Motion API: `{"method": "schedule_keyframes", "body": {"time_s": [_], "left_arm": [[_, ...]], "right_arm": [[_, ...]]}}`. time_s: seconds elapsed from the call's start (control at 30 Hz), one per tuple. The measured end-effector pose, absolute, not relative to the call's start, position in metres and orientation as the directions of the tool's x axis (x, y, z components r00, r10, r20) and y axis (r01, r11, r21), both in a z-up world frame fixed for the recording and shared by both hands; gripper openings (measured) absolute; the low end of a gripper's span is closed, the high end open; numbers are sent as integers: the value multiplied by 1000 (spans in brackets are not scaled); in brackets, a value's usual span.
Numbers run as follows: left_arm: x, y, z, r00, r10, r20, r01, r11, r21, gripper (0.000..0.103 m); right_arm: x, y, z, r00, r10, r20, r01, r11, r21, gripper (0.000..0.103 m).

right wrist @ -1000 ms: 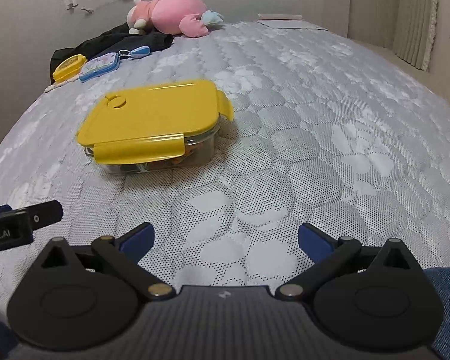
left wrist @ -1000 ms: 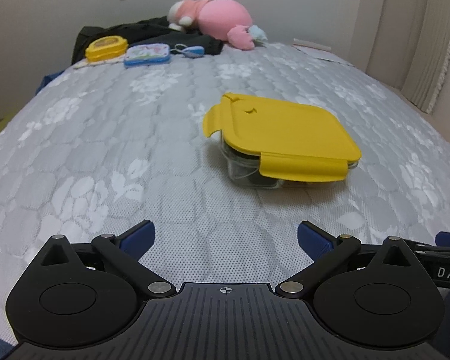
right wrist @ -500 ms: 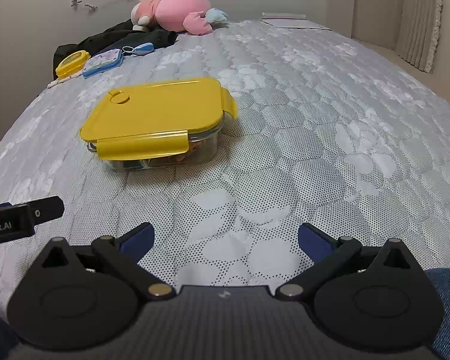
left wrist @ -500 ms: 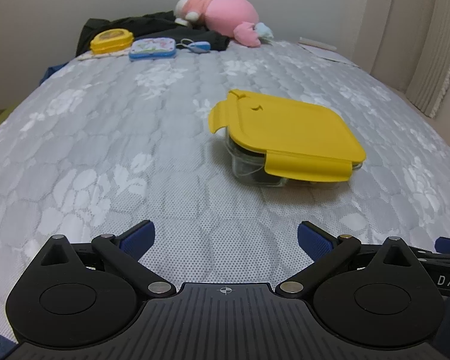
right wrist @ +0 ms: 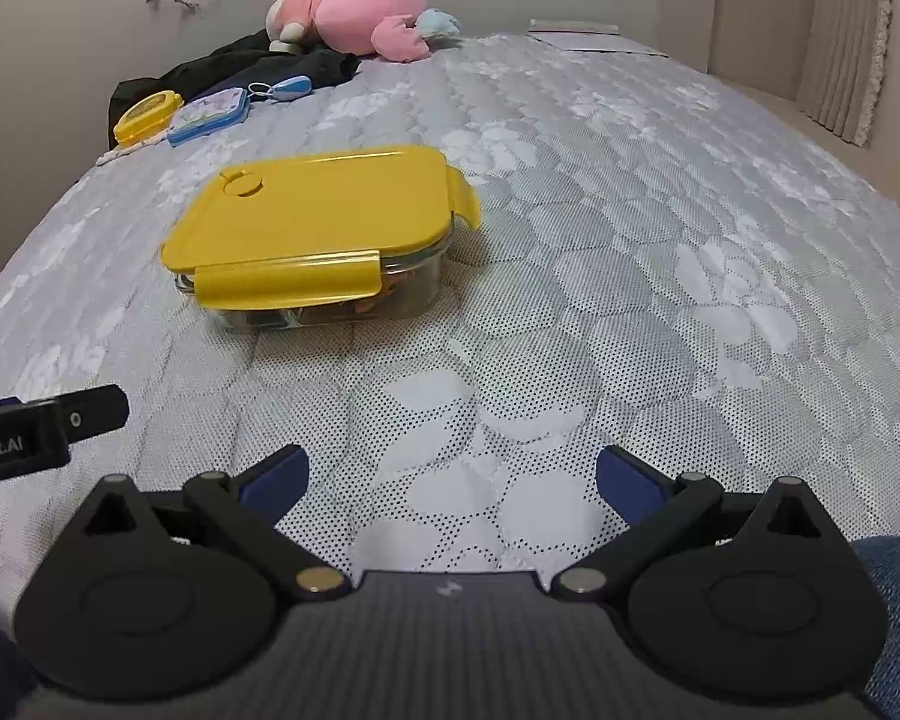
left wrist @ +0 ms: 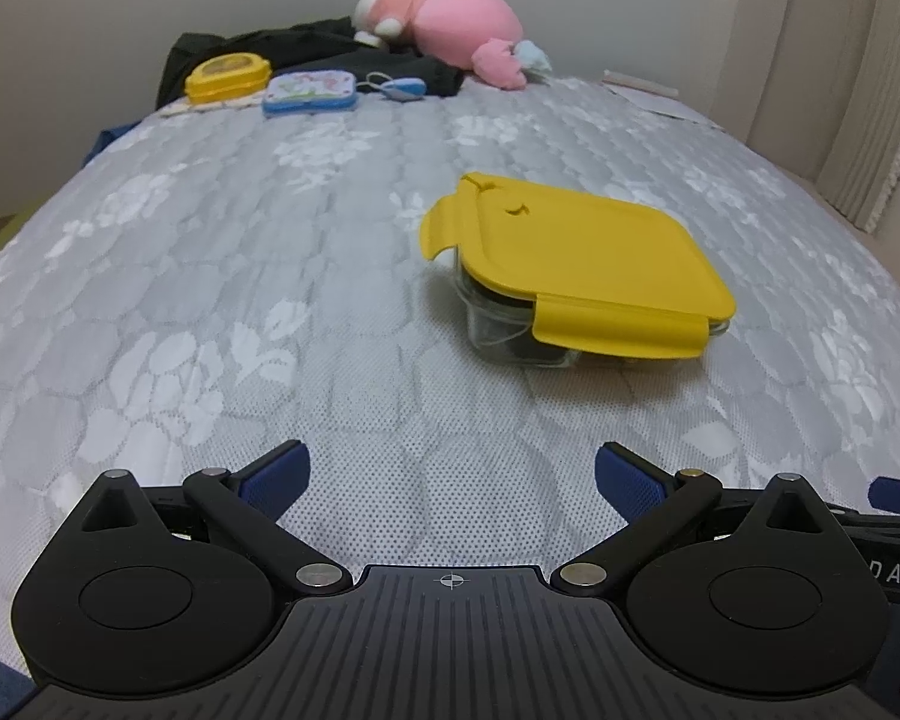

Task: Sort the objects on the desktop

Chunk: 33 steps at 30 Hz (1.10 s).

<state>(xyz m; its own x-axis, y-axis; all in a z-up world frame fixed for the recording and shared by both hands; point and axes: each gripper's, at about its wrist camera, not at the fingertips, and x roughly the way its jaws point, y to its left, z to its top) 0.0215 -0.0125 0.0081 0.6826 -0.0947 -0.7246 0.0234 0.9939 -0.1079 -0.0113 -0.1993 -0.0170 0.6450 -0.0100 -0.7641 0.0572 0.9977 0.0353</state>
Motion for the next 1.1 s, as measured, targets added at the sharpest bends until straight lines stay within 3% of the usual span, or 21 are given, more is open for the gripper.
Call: {"method": "schedule_keyframes", "body": {"time_s": [0.47, 0.67, 0.83, 1.03, 1.1], "left_arm": [[21, -13, 9, 683, -111, -722, 38, 992, -116, 103], [33, -15, 15, 632, -155, -759, 66, 987, -147, 103], [40, -17, 8, 625, -71, -777, 28, 997, -69, 103], [43, -3, 0, 624, -138, -769, -20, 981, -193, 103], [41, -2, 1, 637, -119, -761, -38, 982, -185, 103]], "right_arm": [[-12, -198, -19, 637, -19, -771, 60, 998, 25, 103], [-8, -202, -4, 645, 7, -764, 35, 999, 38, 103], [-10, -211, 6, 685, -20, -728, 61, 998, 30, 103], [-2, -226, -17, 641, 27, -767, 121, 983, 136, 103], [1, -225, -20, 638, 22, -770, 121, 984, 129, 103]]}}
